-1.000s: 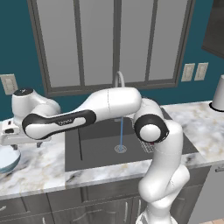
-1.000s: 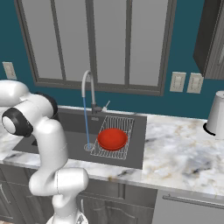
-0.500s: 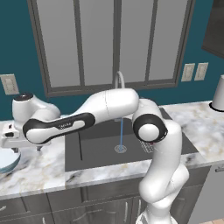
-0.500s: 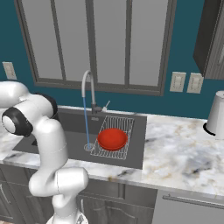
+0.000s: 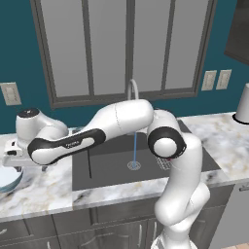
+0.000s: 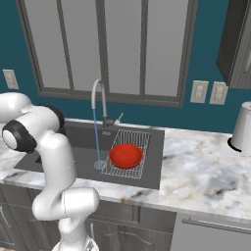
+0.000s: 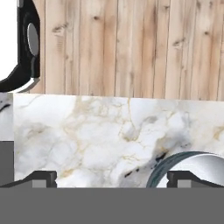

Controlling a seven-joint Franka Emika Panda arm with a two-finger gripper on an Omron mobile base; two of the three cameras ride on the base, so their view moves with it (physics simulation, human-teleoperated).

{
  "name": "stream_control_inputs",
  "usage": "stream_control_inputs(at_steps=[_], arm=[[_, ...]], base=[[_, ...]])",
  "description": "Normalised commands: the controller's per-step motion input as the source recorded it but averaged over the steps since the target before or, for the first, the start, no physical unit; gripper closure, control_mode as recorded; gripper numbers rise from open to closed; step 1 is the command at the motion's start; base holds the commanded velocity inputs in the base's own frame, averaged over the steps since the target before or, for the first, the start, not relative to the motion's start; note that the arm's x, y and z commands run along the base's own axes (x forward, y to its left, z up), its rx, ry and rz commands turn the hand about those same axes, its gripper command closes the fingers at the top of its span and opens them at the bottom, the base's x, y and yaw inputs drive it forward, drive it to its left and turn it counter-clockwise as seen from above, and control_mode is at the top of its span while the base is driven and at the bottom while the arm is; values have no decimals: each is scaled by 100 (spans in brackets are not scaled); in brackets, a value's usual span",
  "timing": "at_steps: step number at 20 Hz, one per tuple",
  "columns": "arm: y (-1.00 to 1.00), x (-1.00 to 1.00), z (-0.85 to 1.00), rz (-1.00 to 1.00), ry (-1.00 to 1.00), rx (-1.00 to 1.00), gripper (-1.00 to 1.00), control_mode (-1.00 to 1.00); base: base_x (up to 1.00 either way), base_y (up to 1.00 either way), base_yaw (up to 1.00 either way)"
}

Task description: Rinse each bowl for a few seconds and place them down in the sink or on the counter.

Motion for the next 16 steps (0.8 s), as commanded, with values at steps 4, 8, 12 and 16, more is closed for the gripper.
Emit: stream_control_inputs(at_steps=[4, 8, 12, 16], arm=[[0, 9, -17, -7, -1, 1, -100, -100], [4, 15, -12, -6, 0, 0, -100, -100], [16, 18, -2, -5, 0, 0, -100, -100], [28, 18, 0, -3, 0, 0, -100, -100]], base=[[0, 0, 0], [0, 0, 0], [0, 0, 0], [0, 0, 0]])
